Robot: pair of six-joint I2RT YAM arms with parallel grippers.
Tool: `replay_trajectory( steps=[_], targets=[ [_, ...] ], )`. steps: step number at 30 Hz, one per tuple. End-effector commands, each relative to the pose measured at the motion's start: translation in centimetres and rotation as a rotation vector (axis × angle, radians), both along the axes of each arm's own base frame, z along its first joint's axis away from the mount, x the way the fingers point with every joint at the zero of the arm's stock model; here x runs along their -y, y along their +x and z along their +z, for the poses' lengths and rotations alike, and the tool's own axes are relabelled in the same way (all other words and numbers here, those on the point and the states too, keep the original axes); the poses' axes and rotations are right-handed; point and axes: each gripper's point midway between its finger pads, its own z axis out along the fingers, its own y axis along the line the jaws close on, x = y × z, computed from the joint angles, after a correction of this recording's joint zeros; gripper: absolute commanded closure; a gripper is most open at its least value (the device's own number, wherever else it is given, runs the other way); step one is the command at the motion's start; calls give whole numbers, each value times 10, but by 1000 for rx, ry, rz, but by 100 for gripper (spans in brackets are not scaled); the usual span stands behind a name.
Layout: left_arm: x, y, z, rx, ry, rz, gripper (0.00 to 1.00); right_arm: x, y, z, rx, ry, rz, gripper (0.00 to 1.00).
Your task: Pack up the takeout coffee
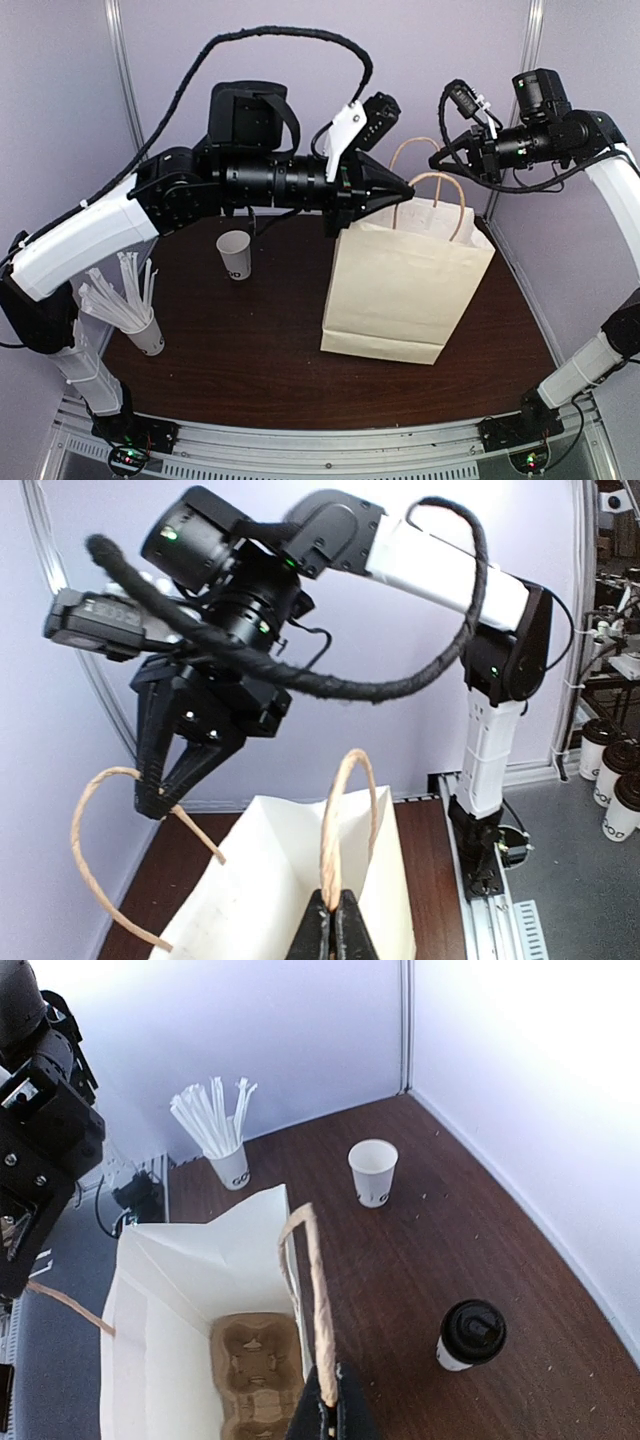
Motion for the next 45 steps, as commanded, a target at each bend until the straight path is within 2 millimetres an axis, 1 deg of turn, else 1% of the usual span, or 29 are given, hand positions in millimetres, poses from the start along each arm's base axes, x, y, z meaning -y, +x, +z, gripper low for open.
replay_trajectory(
  steps=[1, 2, 6, 17, 29, 44, 45],
  targets=[
    [-17, 17, 41, 91, -50, 103, 100, -2, 16, 46, 110, 88, -66, 100],
    [-18, 19, 46, 101, -56, 113, 100, -3, 18, 50, 119, 96, -69, 100],
    [-21, 25, 53, 122, -56, 144, 100, -6, 25, 57, 127, 116, -74, 100],
    [-26, 37, 49, 118, -47, 174, 100, -9, 28, 57, 120, 126, -75, 100],
    [-31, 51, 41, 97, -48, 201, 100, -13, 36, 46, 95, 110, -80, 100],
    [-39, 73, 26, 58, -36, 241, 100, -19, 56, 26, 56, 84, -96, 100],
    [-40, 74, 25, 58, -34, 245, 100, -19, 58, 25, 55, 81, -100, 98]
  ],
)
